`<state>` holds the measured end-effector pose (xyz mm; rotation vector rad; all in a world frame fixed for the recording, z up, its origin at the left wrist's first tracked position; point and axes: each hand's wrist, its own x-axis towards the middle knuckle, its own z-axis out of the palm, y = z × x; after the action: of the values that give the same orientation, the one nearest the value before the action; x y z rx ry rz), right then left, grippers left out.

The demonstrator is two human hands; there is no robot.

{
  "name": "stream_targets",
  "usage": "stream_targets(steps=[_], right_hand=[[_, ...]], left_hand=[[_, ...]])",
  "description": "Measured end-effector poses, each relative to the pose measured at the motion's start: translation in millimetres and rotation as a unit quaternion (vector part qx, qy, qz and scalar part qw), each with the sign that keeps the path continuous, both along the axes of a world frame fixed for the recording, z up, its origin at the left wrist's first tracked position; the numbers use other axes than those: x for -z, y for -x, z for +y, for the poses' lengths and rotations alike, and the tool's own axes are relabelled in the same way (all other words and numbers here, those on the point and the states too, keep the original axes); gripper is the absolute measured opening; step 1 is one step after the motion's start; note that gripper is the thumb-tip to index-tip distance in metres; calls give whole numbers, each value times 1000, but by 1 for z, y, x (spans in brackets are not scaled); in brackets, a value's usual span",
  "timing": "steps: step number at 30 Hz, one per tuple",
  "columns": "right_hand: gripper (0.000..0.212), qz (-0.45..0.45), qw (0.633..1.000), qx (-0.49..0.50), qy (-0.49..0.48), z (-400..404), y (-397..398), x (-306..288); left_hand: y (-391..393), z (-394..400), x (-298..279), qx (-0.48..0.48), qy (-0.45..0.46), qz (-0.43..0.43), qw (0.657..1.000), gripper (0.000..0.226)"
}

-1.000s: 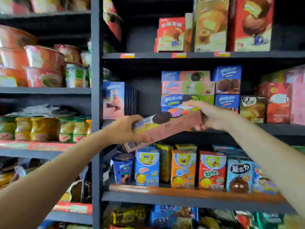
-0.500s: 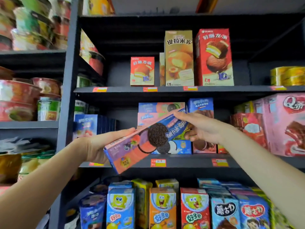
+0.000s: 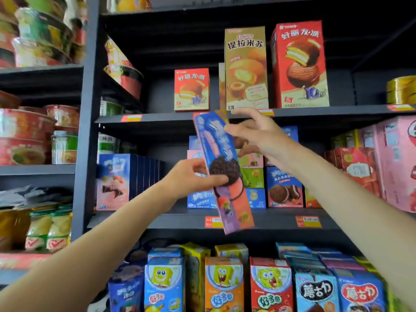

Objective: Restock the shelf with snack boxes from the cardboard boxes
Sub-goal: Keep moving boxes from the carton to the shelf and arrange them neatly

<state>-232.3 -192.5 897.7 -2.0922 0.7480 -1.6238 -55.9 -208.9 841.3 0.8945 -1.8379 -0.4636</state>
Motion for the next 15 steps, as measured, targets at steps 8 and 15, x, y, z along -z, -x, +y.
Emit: stream_targets(steps=[8, 15], right_hand=[[80, 344, 824, 349, 284, -27, 11, 33], [66, 314, 784, 406, 349, -61, 39, 37]], left_hand=[[10, -14, -10, 119, -92, 391, 908, 18], [-8, -47, -4, -16, -43, 429, 902, 29]])
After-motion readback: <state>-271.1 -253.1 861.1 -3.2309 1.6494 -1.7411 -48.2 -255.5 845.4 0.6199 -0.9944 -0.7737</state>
